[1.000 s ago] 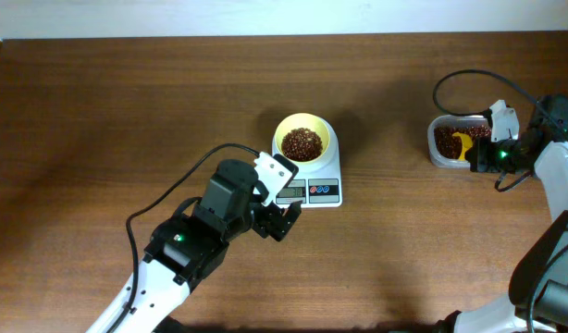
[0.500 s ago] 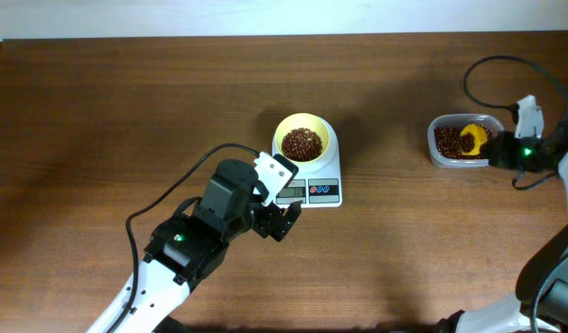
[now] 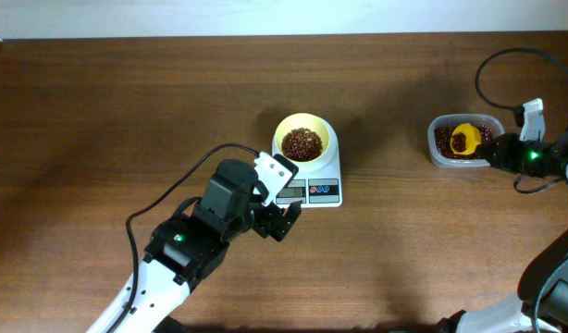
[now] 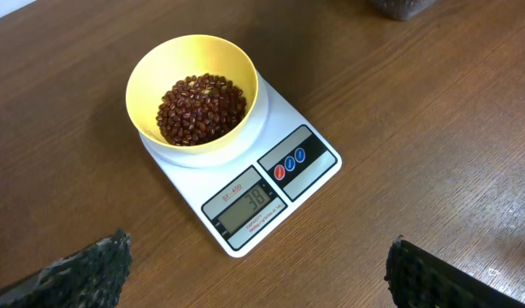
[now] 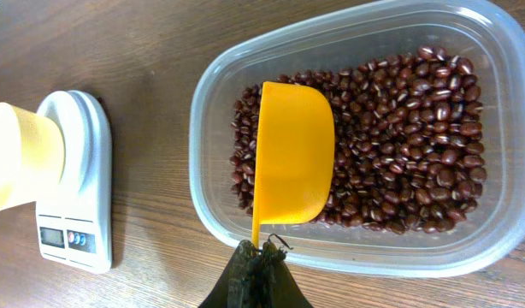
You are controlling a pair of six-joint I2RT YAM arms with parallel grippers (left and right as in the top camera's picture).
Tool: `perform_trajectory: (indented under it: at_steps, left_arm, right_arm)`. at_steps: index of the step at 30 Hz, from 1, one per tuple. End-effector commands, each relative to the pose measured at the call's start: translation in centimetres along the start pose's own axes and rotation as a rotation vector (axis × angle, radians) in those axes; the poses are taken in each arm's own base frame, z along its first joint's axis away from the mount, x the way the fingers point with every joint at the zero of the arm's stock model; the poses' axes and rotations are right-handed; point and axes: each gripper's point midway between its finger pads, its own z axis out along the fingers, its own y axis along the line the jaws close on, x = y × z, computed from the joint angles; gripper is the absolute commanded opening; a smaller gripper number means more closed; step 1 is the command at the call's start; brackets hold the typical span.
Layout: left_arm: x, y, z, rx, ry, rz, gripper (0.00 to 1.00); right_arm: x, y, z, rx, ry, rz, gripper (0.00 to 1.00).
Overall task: Scoop item into bowl and weigh 50g on scale
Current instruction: 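Dip the scoop into the red beans again with the right gripper, then carry the filled scoop with the right gripper over the yellow bowl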
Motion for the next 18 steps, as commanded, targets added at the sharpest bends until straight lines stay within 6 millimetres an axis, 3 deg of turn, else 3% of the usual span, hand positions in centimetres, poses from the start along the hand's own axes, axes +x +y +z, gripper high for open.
perform_trajectory:
  at_steps: [1,9,18]
  left_arm:
    - [0.3,-0.1,0.2,0.006,0.008,-0.013,0.99]
    - [0.3,-0.1,0.2,0.006,0.008,-0.013,0.99]
    - [0.3,-0.1,0.2,0.006,0.008,-0.012,0.99]
  right_arm:
    - [-0.8,0.6,-0.4,-0.038,-0.026,0.003,0.04]
    - [-0.6,1.2,-0.5,-0.076,-0.020,0.050,0.04]
    - [-0.3,1.2,-2.9,-0.206,-0.072,0.182,0.04]
